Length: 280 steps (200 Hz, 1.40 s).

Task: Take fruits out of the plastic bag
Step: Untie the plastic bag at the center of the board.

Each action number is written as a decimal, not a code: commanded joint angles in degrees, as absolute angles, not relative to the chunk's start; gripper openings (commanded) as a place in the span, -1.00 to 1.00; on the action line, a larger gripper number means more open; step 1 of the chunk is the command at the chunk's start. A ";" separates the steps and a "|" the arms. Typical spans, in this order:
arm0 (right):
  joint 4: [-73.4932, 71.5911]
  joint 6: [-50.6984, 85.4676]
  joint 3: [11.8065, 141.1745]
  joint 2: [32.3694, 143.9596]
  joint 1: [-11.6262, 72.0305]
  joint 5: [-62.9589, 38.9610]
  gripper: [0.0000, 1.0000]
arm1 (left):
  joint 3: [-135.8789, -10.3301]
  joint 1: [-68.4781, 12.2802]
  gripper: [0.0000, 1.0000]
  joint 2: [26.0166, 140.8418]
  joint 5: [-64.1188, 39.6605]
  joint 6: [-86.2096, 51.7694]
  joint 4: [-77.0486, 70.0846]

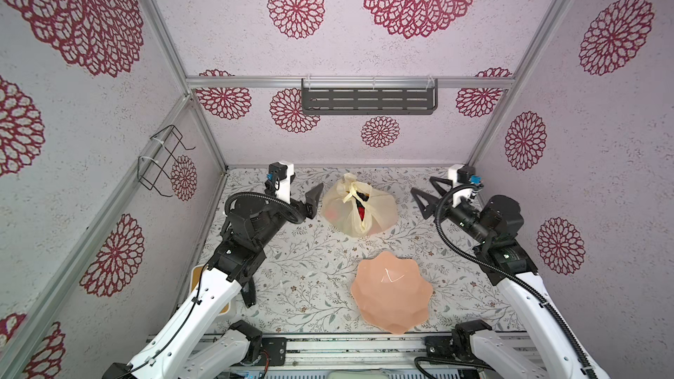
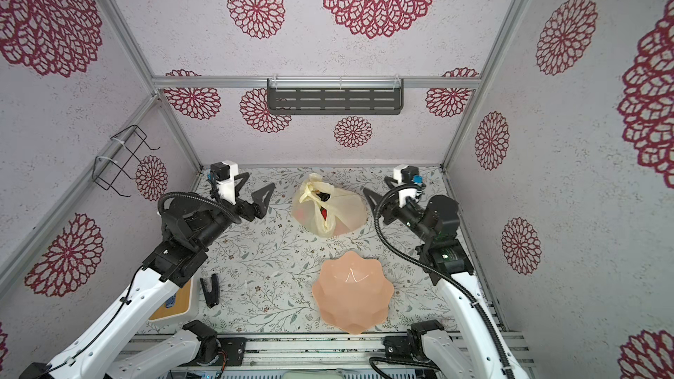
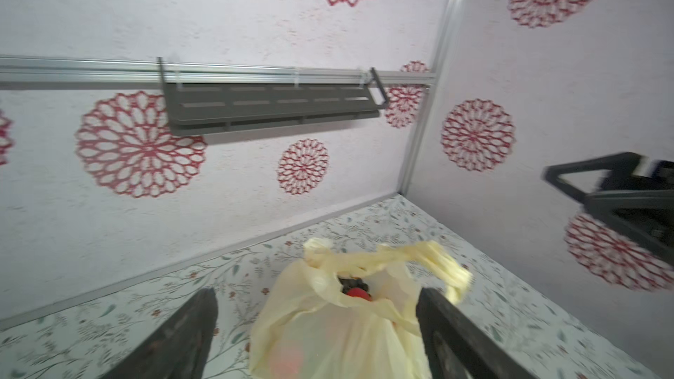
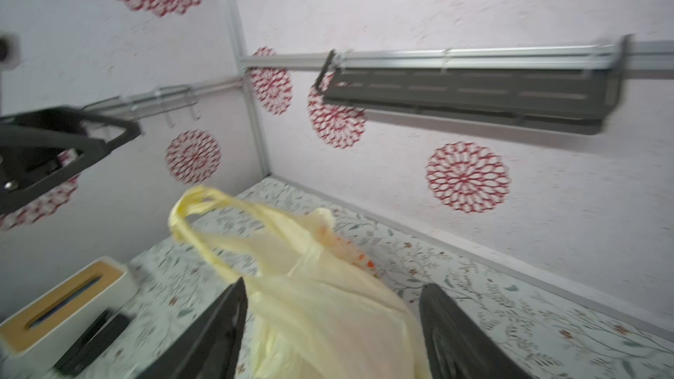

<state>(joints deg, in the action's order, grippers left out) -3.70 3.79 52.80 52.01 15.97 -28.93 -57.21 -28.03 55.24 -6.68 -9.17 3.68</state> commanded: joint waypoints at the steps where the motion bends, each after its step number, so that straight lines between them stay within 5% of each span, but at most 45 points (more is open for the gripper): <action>1: 1.40 -3.49 54.23 53.44 20.56 -32.24 0.51 | -55.71 -29.59 0.77 54.69 -16.16 -8.53 9.40; 41: 1.09 -8.73 56.17 58.21 25.69 -28.86 0.33 | -51.60 -31.09 0.60 56.32 -15.78 -8.38 2.98; 134: 0.51 -15.97 63.36 68.63 37.97 -12.34 0.37 | -53.72 -32.91 0.46 64.89 -15.22 -4.71 -2.28; 160: 0.62 -16.26 65.12 71.05 39.15 -10.15 0.20 | -55.32 -32.97 0.34 66.49 -13.50 -3.75 -2.61; 212: 0.05 -15.67 67.15 73.00 40.34 -6.07 -0.67 | -57.96 -33.14 0.02 69.81 -11.28 -2.75 -3.66; 228: -0.82 -15.51 66.61 72.47 40.60 -5.75 -0.74 | -58.69 -33.23 0.04 70.51 -11.42 -2.65 -4.06; 244: -2.37 -14.84 65.77 71.75 40.86 -5.58 -0.76 | -59.13 -33.34 0.39 71.35 -10.48 -2.81 -5.23; 256: -3.12 -13.72 65.36 71.33 41.06 -5.79 -0.76 | -59.13 -33.54 0.42 71.95 -9.94 -2.99 -6.60; 280: -4.71 -11.57 63.78 70.73 41.20 -5.85 -0.79 | -60.47 -33.50 0.00 73.99 -9.78 -2.72 -7.51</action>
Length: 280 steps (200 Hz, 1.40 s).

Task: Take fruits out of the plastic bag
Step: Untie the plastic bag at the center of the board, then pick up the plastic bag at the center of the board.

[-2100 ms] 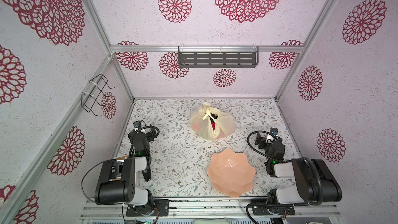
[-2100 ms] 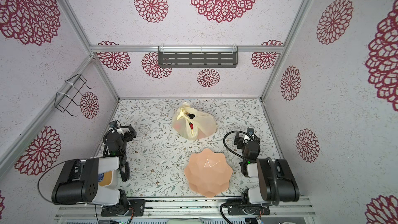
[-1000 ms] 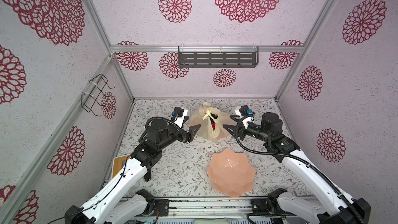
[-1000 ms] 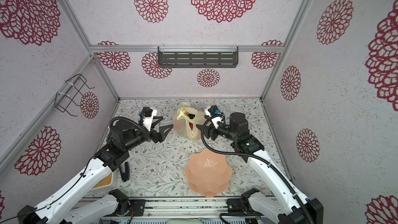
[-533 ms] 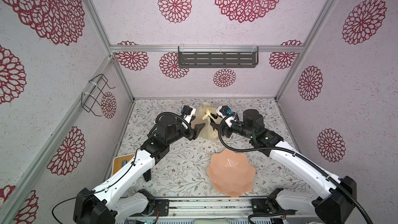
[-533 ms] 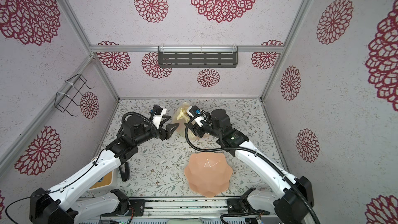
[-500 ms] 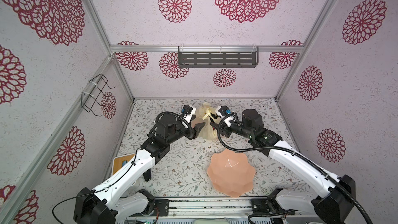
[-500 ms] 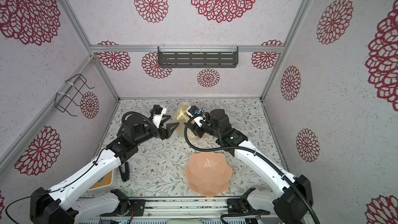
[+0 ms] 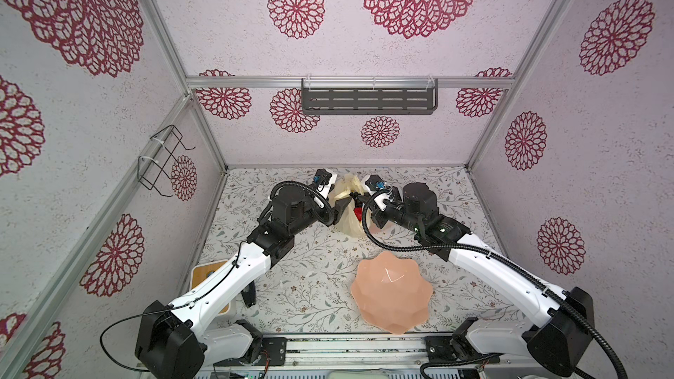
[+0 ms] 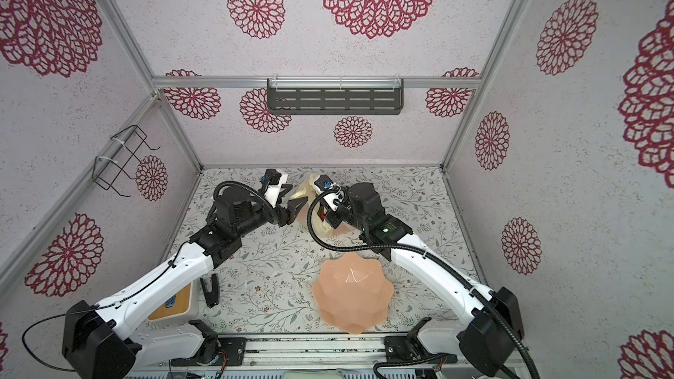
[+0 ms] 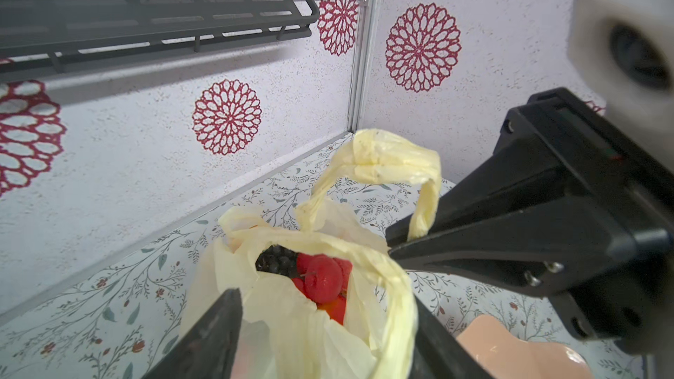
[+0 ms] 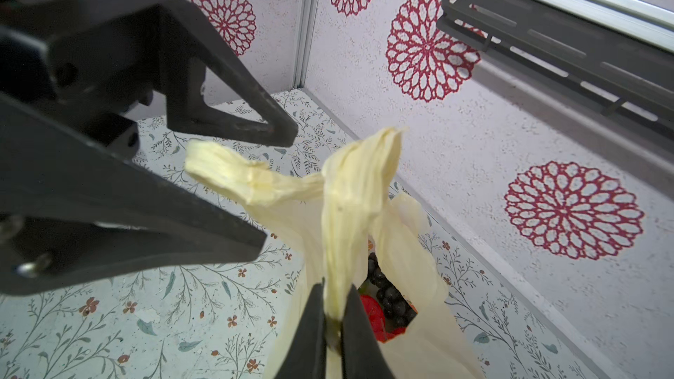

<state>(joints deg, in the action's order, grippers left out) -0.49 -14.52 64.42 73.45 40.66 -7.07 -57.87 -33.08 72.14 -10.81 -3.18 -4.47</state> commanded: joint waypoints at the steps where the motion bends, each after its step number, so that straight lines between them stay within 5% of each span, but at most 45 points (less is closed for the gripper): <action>1: -4.73 -11.46 63.75 70.74 41.25 -5.74 -0.79 | -60.56 -33.49 -0.02 74.04 -9.72 -2.77 -7.49; 28: -5.55 -9.05 62.76 70.30 41.34 -2.84 -0.71 | -61.96 -33.62 -0.40 74.82 -7.34 -3.63 -6.21; 66: -2.20 -7.11 63.98 69.40 41.31 7.59 -0.96 | -59.15 -33.57 -0.99 71.50 3.51 -8.17 -6.22; 122: -5.40 -3.60 53.59 60.39 38.91 31.54 -1.00 | -52.65 -33.59 -1.00 63.75 15.35 -17.67 -0.04; 151: -4.42 1.38 48.00 54.41 33.98 29.61 -1.00 | -46.57 -33.66 -1.00 59.29 11.72 -18.43 -3.47; 163: -3.57 0.96 48.12 53.42 33.15 24.78 -0.69 | -46.05 -33.77 -1.00 58.87 7.24 -17.76 -3.99; 189: 3.12 -2.56 54.66 54.59 33.05 8.29 0.45 | -48.59 -35.05 -1.00 60.27 1.03 -15.36 -1.32; 207: 9.83 -5.09 61.27 58.20 33.13 -1.55 0.71 | -50.37 -36.46 -1.00 61.68 0.44 -13.98 0.07; 248: 19.72 -5.31 73.12 68.46 33.40 -1.58 0.68 | -54.29 -38.10 -1.00 63.67 0.18 -13.80 5.09; 280: 25.43 -6.82 82.30 75.38 33.41 0.80 0.06 | -59.46 -38.29 -1.00 64.09 3.14 -13.37 12.62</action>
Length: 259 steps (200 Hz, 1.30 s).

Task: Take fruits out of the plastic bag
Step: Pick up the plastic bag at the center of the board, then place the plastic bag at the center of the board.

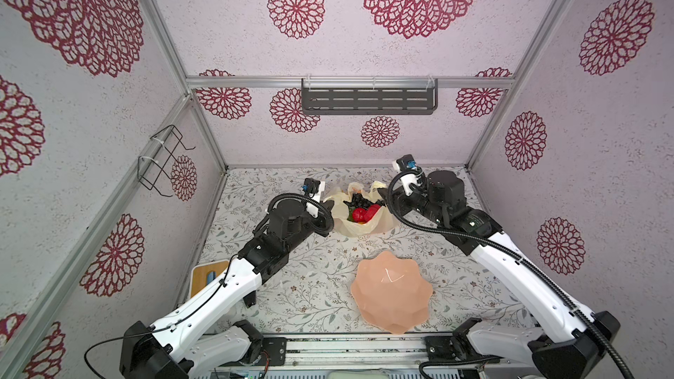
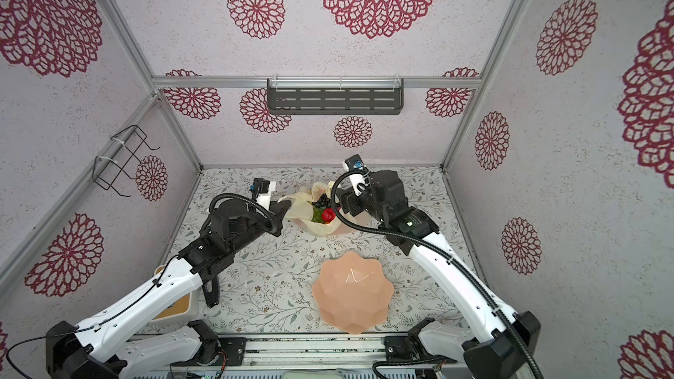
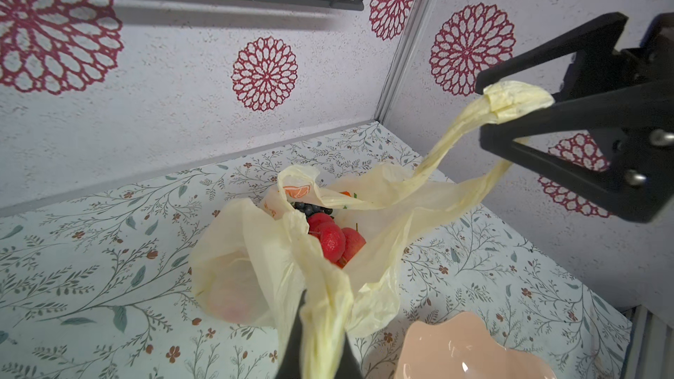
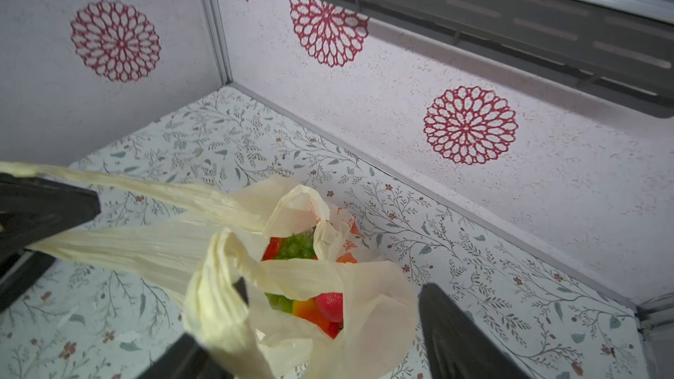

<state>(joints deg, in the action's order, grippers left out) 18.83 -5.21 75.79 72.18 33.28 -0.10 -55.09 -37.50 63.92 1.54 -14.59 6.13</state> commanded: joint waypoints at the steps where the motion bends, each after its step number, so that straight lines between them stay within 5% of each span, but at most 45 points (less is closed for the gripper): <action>1: 25.50 -6.92 82.63 75.57 33.40 0.97 0.03 | -59.57 -38.30 -1.00 64.13 3.37 -13.32 12.86; 29: 28.14 -8.99 98.22 85.24 31.88 5.30 -0.81 | -66.21 -37.84 -1.00 65.59 14.94 -11.59 16.91; 85: 48.91 -6.17 161.12 121.23 30.09 5.92 -1.00 | -81.46 -24.45 -1.00 71.80 22.54 -11.78 24.54; 149: 31.59 0.56 127.84 106.88 29.00 -1.73 -1.00 | -71.75 -13.60 -1.00 59.23 21.78 -11.31 27.57; 183: 29.80 4.24 132.73 111.10 29.02 -9.13 -0.95 | -76.02 -5.76 -1.00 62.28 13.62 -13.54 28.07; 222: 33.68 5.05 152.23 121.73 28.96 -5.38 -0.95 | -90.44 -2.02 -1.00 72.94 2.75 -18.27 30.33; 259: 29.61 6.61 142.71 115.79 29.01 -7.23 -0.96 | -90.08 -1.85 -1.00 72.30 4.47 -15.67 27.59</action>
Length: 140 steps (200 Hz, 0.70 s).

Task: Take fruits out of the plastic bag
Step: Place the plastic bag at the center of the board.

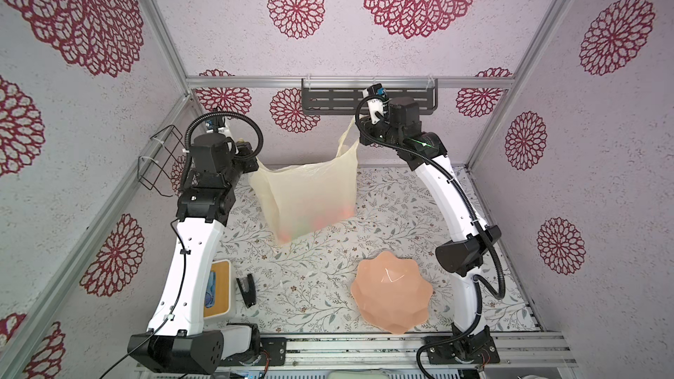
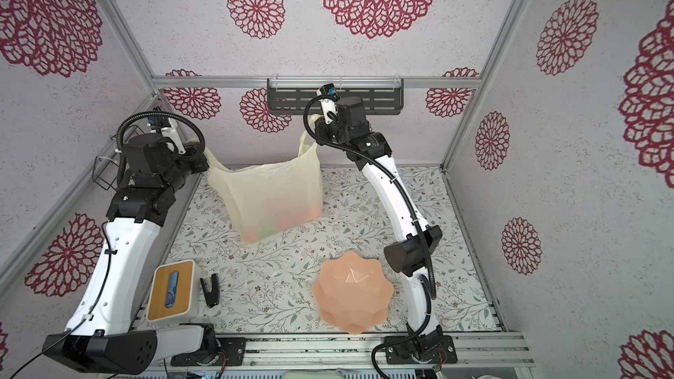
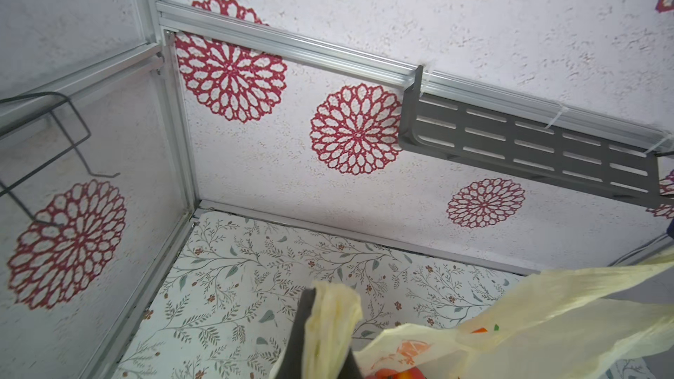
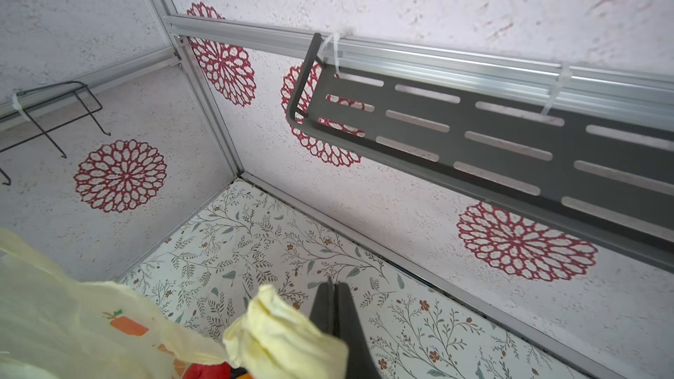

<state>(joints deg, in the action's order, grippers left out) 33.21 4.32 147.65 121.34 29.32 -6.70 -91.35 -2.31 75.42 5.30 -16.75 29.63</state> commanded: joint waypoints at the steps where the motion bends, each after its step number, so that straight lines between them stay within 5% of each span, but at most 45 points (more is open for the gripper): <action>1: 29.53 6.64 142.15 115.33 29.01 -7.31 -0.96 | -89.73 -1.80 -1.00 72.06 4.47 -15.57 27.42; 48: 21.89 8.64 103.57 95.37 29.39 -10.92 -0.91 | -63.72 -1.76 -1.00 55.55 -10.22 -15.62 23.40; 76: 13.83 9.97 81.41 82.88 29.88 -9.76 -0.64 | -49.89 -2.37 -1.00 41.89 -18.45 -16.99 24.50; 92: 14.91 8.64 76.70 78.89 30.60 -7.25 -0.33 | -43.74 -2.86 -1.00 33.90 -24.07 -17.48 23.49; 140: 21.09 -1.24 78.61 70.14 36.28 -1.89 0.12 | -29.40 -7.43 -1.00 18.49 -29.59 -17.79 14.37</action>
<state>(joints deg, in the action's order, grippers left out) 21.12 5.48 75.16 75.99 32.95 -5.43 -32.86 -5.13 21.93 -25.34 -18.09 20.91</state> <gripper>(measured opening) 0.520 0.042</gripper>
